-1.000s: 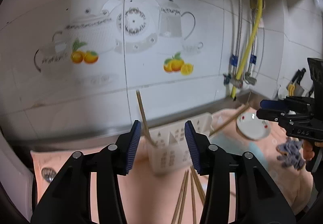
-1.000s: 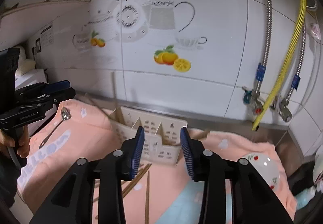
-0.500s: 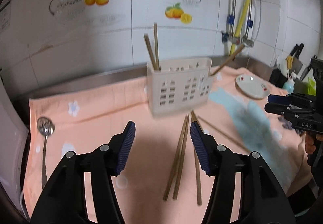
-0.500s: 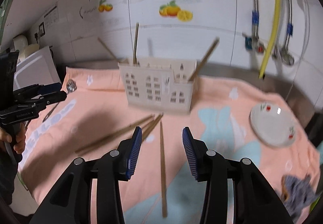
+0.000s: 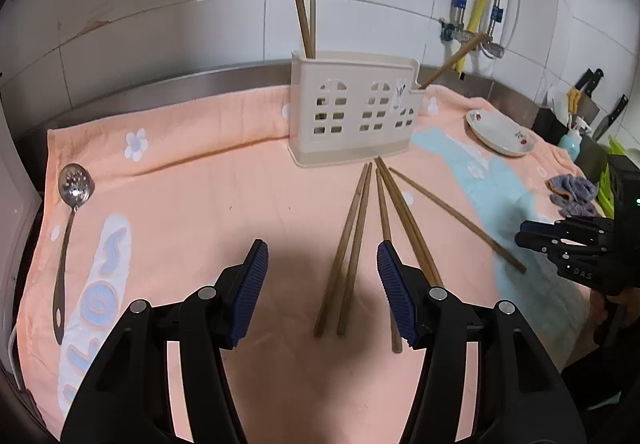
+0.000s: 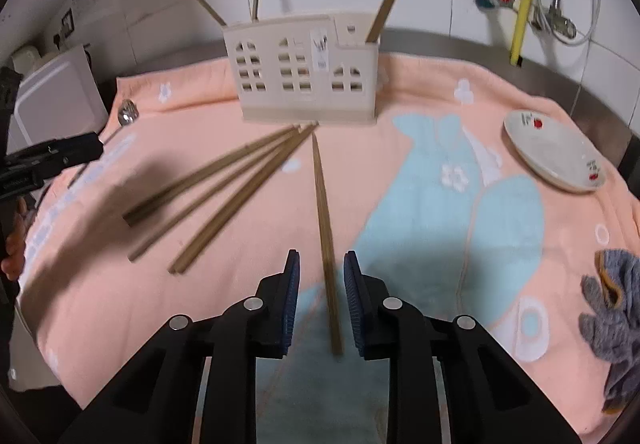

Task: Organize utensils
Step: 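Withdraw both open tools from the holder toward the remaining chopsticks, then close the left tool on a wooden chopstick while the right tool grasps another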

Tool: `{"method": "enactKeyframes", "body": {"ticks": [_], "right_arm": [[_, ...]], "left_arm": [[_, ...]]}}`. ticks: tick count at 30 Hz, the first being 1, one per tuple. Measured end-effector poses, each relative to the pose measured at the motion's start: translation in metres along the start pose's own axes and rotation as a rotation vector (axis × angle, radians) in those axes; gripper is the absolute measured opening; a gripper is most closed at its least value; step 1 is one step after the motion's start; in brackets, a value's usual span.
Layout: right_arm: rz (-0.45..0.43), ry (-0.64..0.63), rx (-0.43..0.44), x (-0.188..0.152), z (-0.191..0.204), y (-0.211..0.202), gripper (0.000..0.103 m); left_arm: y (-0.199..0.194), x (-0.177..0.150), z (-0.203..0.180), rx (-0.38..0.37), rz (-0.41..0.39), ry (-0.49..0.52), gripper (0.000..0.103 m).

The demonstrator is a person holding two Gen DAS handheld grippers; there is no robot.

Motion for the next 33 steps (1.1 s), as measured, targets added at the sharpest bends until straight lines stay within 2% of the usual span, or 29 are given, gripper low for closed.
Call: {"method": "enactKeyframes", "body": {"ticks": [4,10,23,33], "right_arm": [[0.02,0.01,0.001,-0.007,-0.002,0.007,0.015],[0.044,0.008,0.005,-0.009,-0.001,0.018,0.013],[0.069,-0.02,-0.025,-0.01,-0.002,0.03,0.009],[0.068,-0.019,-0.024,-0.009,-0.002,0.031,0.009]], "left_arm": [[0.004,-0.004,0.0,-0.006,0.015,-0.001,0.056],[0.011,-0.009,-0.003,-0.025,0.044,0.015,0.042],[0.038,-0.017,-0.007,-0.046,0.135,0.086,0.022],[0.063,-0.018,-0.01,-0.06,0.199,0.134,0.018]]}}
Point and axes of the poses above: each gripper's, at about its wrist camera, not at the fingertips, and y roughly the way its jaws point, z to its left, x to its top, the point moved 1 cm from there along y, roughly the way its jaws point
